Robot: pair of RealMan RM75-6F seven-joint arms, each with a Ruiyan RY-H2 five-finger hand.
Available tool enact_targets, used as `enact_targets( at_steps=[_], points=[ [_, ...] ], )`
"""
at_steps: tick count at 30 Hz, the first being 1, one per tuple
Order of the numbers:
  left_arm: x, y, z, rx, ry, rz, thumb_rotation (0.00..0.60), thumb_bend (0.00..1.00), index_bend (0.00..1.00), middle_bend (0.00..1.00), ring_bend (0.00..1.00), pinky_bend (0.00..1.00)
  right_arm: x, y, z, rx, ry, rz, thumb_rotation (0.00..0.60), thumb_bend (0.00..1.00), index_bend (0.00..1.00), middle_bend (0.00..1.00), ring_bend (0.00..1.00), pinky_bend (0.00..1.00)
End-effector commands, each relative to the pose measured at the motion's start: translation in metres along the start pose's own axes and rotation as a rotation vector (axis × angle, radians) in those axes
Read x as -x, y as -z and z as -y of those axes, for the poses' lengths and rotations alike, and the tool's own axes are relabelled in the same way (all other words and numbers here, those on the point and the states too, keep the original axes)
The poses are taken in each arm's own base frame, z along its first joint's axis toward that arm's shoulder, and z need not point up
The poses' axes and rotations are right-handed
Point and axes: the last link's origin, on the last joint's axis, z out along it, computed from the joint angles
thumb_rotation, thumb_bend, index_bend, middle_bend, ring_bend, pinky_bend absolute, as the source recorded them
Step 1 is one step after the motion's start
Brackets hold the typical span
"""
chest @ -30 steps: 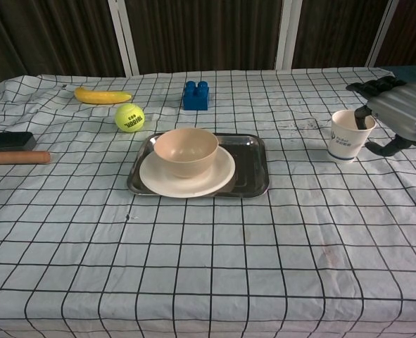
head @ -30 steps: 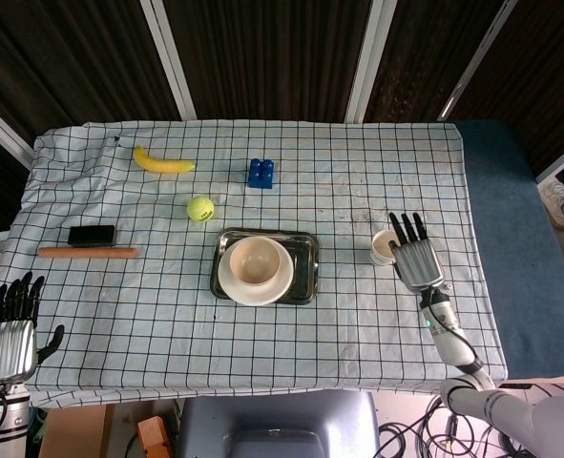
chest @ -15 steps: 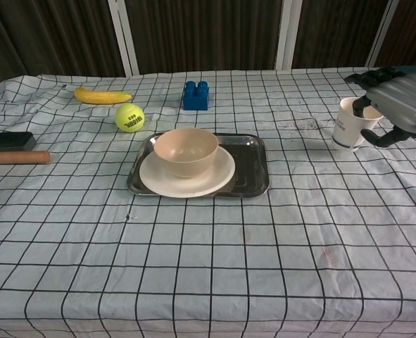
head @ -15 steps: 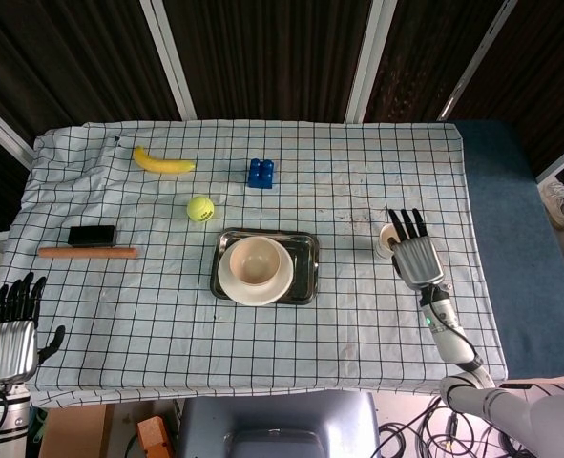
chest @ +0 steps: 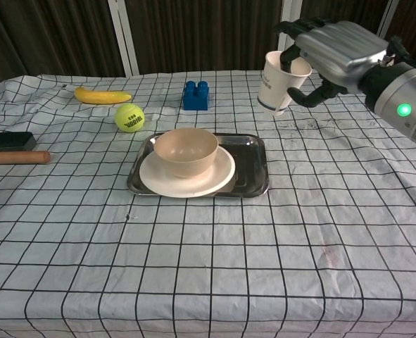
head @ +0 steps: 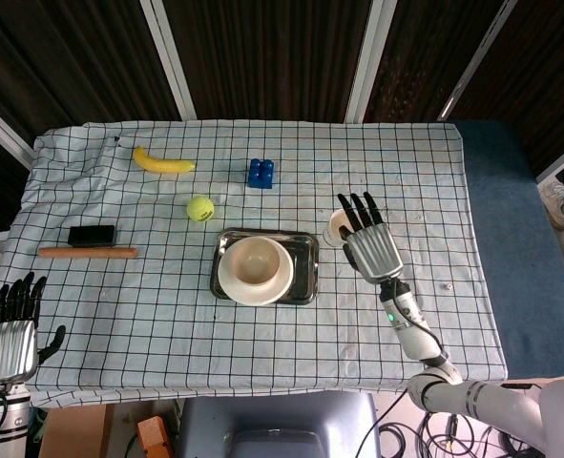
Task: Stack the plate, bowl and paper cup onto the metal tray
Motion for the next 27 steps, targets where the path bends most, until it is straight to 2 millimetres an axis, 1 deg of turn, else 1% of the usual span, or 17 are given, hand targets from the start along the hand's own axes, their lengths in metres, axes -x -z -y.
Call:
enact_targets(
  at_steps=[1, 3, 4, 8, 11, 12, 14, 19, 27],
  points=[
    [-0.001, 0.000, 0.001, -0.001, 0.003, -0.001, 0.600, 0.30, 0.00, 0.00, 0.00, 0.00, -0.013, -0.014, 0.033, -0.034, -0.036, -0.026, 0.600, 0.47, 0.59, 0.03, 0.00, 0.00],
    [-0.001, 0.000, 0.001, -0.001, 0.003, -0.001, 0.600, 0.30, 0.00, 0.00, 0.00, 0.00, -0.013, -0.014, 0.034, -0.032, -0.036, -0.026, 0.600, 0.47, 0.59, 0.03, 0.00, 0.00],
    [-0.001, 0.000, 0.001, -0.002, 0.004, -0.002, 0.600, 0.30, 0.00, 0.00, 0.00, 0.00, -0.014, -0.016, 0.041, -0.040, -0.044, -0.028, 0.600, 0.47, 0.59, 0.03, 0.00, 0.00],
    [-0.003, 0.001, 0.003, -0.005, 0.009, -0.008, 0.600, 0.30, 0.00, 0.00, 0.00, 0.00, -0.016, -0.027, 0.075, -0.065, -0.065, -0.024, 0.600, 0.47, 0.59, 0.03, 0.00, 0.00],
    [-0.005, 0.002, 0.004, -0.007, 0.014, -0.013, 0.600, 0.30, 0.00, 0.00, 0.00, 0.00, -0.009, -0.032, 0.112, -0.100, -0.106, 0.015, 0.600, 0.47, 0.59, 0.03, 0.00, 0.00],
    [-0.005, 0.002, 0.004, -0.008, 0.015, -0.013, 0.600, 0.30, 0.00, 0.00, 0.00, 0.00, -0.006, -0.033, 0.121, -0.103, -0.105, 0.018, 0.600, 0.47, 0.59, 0.03, 0.00, 0.00],
    [-0.006, 0.002, 0.005, -0.008, 0.016, -0.013, 0.600, 0.30, 0.00, 0.00, 0.00, 0.00, -0.003, -0.033, 0.132, -0.113, -0.098, 0.019, 0.600, 0.47, 0.59, 0.03, 0.00, 0.00],
    [-0.007, 0.003, 0.005, -0.009, 0.018, -0.016, 0.600, 0.30, 0.00, 0.00, 0.00, 0.00, 0.010, -0.034, 0.146, -0.112, -0.081, 0.044, 0.600, 0.47, 0.59, 0.03, 0.00, 0.00],
    [-0.008, 0.003, 0.006, -0.014, 0.019, -0.017, 0.600, 0.30, 0.00, 0.00, 0.00, 0.00, 0.032, -0.036, 0.152, -0.111, -0.025, 0.086, 0.600, 0.47, 0.59, 0.03, 0.00, 0.00]
  ],
)
